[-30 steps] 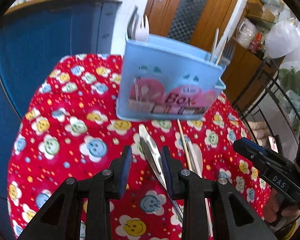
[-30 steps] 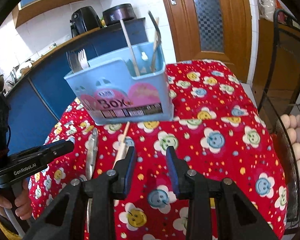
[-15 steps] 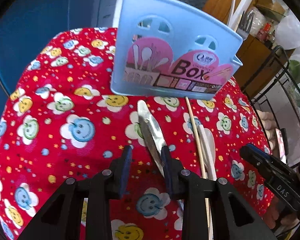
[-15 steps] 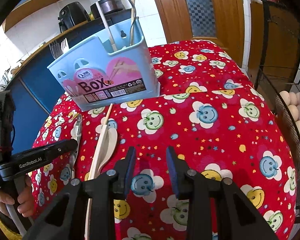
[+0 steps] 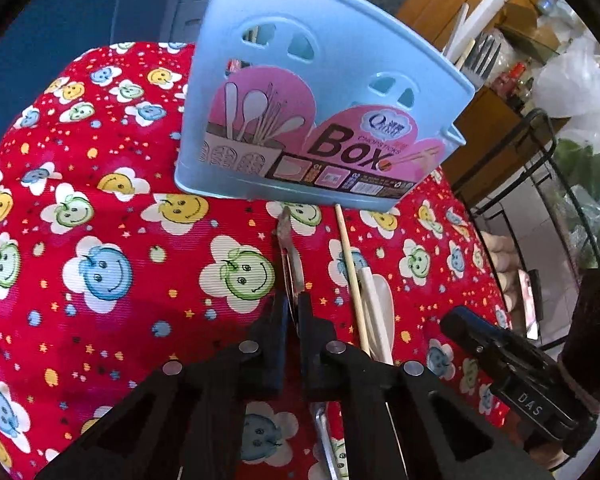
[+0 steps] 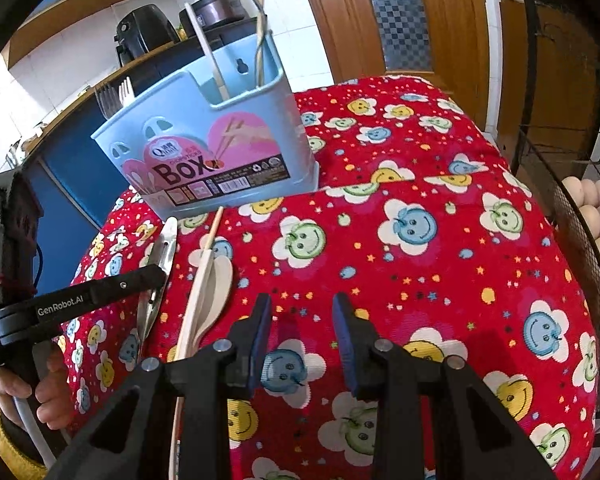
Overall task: Organize utensils
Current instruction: 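Move both open tools back down to the utensils on the tablecloth, then grasp a metal knife with the left tool while the right tool grasps a wooden chopstick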
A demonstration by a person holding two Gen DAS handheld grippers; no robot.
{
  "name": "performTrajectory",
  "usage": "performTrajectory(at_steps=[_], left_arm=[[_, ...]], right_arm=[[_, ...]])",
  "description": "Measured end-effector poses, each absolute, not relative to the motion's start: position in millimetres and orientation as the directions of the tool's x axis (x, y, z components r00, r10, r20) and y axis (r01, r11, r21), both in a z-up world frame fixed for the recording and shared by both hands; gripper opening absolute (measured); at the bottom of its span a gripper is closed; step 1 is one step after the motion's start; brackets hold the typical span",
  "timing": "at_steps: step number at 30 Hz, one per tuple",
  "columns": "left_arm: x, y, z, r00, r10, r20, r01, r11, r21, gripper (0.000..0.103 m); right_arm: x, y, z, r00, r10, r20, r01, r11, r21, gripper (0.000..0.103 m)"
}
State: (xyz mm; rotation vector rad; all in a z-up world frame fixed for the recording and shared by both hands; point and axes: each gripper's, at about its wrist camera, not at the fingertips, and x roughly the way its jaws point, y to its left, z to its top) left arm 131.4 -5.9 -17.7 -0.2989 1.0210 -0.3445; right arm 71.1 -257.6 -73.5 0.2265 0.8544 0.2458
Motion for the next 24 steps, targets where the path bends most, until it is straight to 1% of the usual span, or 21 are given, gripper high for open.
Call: performTrajectory(at_steps=[6,9,13,15,17,18,22,24], left_arm=[[120.6,4.5,-4.6,0.545,-0.375,-0.75,0.129,0.921,-0.367,0.003],[110.7,6.4,3.2,0.593,-0.344,-0.728,0.13,0.933,-0.334,0.003],[100.0,18.5,12.6,0.64,-0.329,-0.695,0.125,0.936,-0.329,0.003],[96.3,23.8,16.0,0.656,-0.319,-0.684,0.121,0.939,-0.322,0.003],[93.3,29.4,19.0,0.667,-0.317,-0.675,0.12,0.939,-0.323,0.003],[91.8,32.7,20.5,0.671,-0.32,-0.669,0.119,0.937,-0.328,0.003],[88.0,41.1,23.1,0.684,-0.322,-0.654,0.115,0.934,-0.339,0.003],[87.2,41.4,23.2,0.686,-0.324,-0.651,0.114,0.932,-0.343,0.003]], right_arm=[[70.7,-245.5,-67.0,0.624,0.337,-0.705,-0.166,0.939,0.301,0.034],[72.5,-236.0,-66.6,0.607,0.361,-0.708,-0.192,0.931,0.311,0.034],[73.0,-222.6,-65.0,0.587,0.393,-0.707,-0.235,0.919,0.316,0.034],[74.7,-218.0,-66.1,0.569,0.414,-0.711,-0.249,0.91,0.331,0.033],[77.6,-213.8,-69.6,0.529,0.461,-0.712,-0.26,0.887,0.381,0.029],[78.3,-212.1,-71.1,0.518,0.473,-0.713,-0.261,0.881,0.395,0.029],[79.0,-206.5,-73.4,0.507,0.466,-0.725,-0.261,0.885,0.386,0.027],[80.5,-206.5,-74.7,0.486,0.491,-0.723,-0.265,0.871,0.414,0.027]])
